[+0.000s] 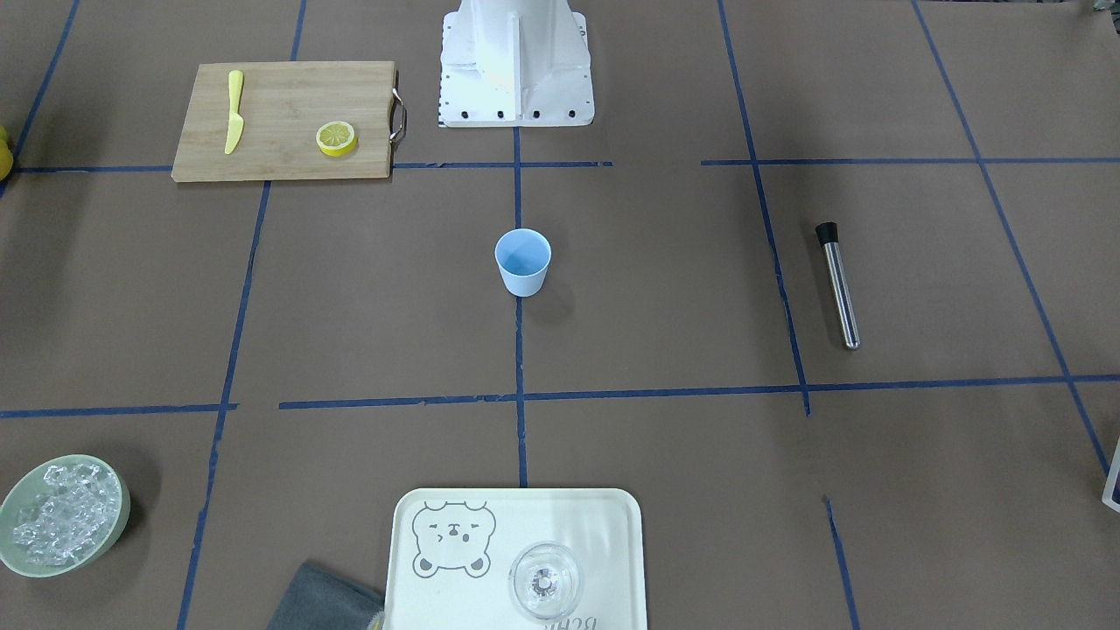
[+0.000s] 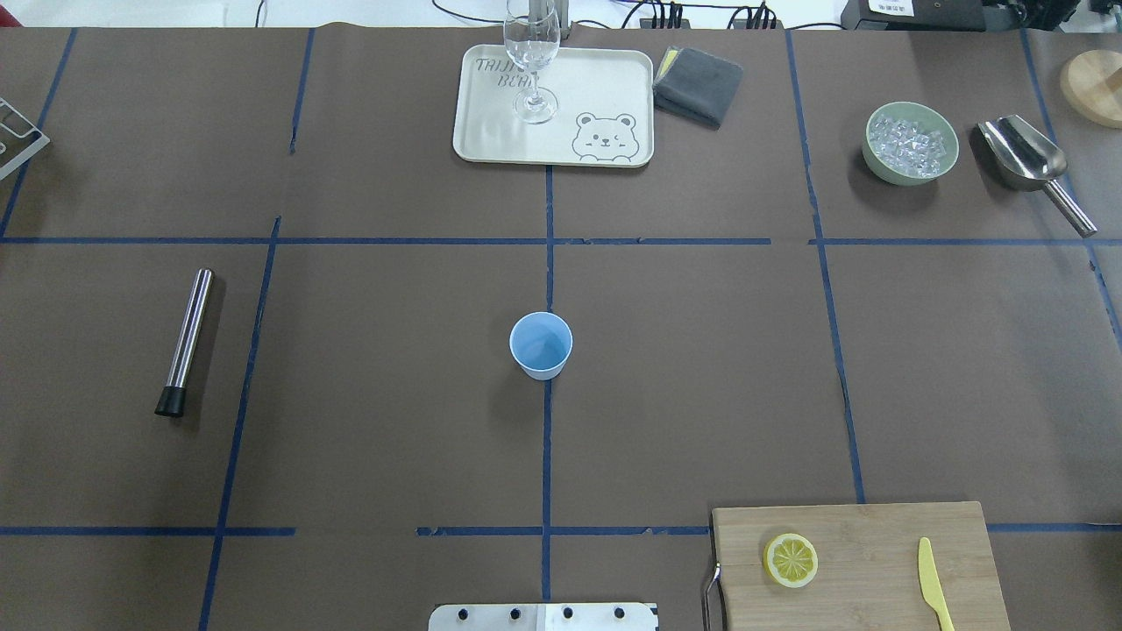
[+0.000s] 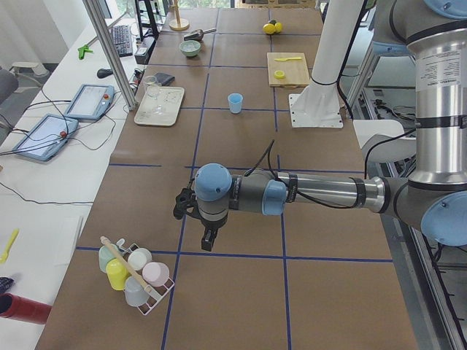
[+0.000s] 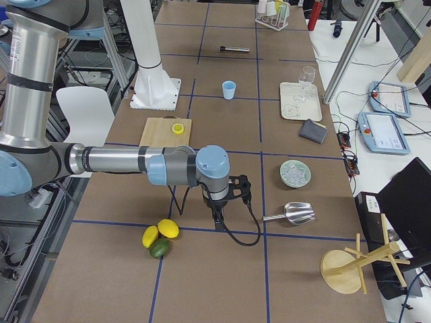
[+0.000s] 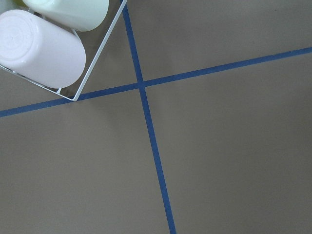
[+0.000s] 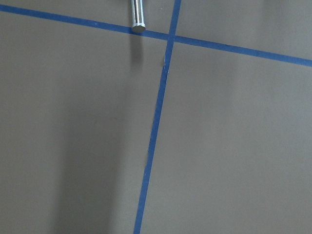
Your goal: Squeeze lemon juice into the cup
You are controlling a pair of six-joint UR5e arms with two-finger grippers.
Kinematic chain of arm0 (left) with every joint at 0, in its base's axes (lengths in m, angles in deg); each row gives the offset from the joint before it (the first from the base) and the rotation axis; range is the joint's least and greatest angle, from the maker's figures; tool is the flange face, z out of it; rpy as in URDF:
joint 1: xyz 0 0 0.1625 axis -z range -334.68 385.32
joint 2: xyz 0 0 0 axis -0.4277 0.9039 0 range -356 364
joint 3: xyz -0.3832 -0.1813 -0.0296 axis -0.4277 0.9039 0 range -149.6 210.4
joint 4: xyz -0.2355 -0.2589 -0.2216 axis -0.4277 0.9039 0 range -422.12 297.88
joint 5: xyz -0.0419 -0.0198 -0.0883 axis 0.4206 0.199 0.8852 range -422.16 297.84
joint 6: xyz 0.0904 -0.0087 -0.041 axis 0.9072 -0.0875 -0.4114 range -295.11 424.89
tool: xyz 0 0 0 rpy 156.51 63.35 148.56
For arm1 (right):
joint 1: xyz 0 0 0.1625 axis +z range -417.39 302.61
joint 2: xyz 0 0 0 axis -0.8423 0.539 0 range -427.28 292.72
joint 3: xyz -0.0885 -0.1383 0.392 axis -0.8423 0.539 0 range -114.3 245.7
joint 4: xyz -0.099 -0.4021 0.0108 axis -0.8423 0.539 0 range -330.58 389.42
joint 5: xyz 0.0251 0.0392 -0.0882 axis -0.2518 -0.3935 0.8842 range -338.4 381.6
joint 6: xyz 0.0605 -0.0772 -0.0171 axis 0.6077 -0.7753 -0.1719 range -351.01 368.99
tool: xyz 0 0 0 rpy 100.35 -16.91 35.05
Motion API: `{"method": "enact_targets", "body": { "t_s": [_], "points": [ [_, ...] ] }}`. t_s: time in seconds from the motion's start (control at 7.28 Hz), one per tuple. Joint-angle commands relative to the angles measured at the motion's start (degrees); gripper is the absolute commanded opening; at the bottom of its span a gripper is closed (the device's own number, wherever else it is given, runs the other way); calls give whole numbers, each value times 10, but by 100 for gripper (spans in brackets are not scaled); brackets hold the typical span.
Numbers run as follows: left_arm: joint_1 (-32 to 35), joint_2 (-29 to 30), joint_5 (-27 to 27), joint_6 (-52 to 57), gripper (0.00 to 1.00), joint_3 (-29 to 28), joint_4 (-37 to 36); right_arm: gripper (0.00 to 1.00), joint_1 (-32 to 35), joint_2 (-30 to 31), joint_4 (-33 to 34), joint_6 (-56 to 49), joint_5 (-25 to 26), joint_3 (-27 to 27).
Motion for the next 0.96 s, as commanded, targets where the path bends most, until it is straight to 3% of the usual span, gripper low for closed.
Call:
{"method": "enact_targets", "body": {
  "t_s": [0.0, 0.14, 0.41, 0.82],
  "points": [
    [0, 2, 1, 0, 100, -4, 0, 100, -8, -25, -60, 18, -24, 20],
    [0, 2, 1, 0, 100, 1, 0, 100, -12, -27, -67, 57, -35, 15],
    [0, 2, 2, 0, 100, 3, 0, 100, -37, -22, -159, 72, -38, 3],
    [0, 3, 6, 0, 100, 13, 1, 100, -152, -20, -217, 255, -28, -60]
  ]
}}
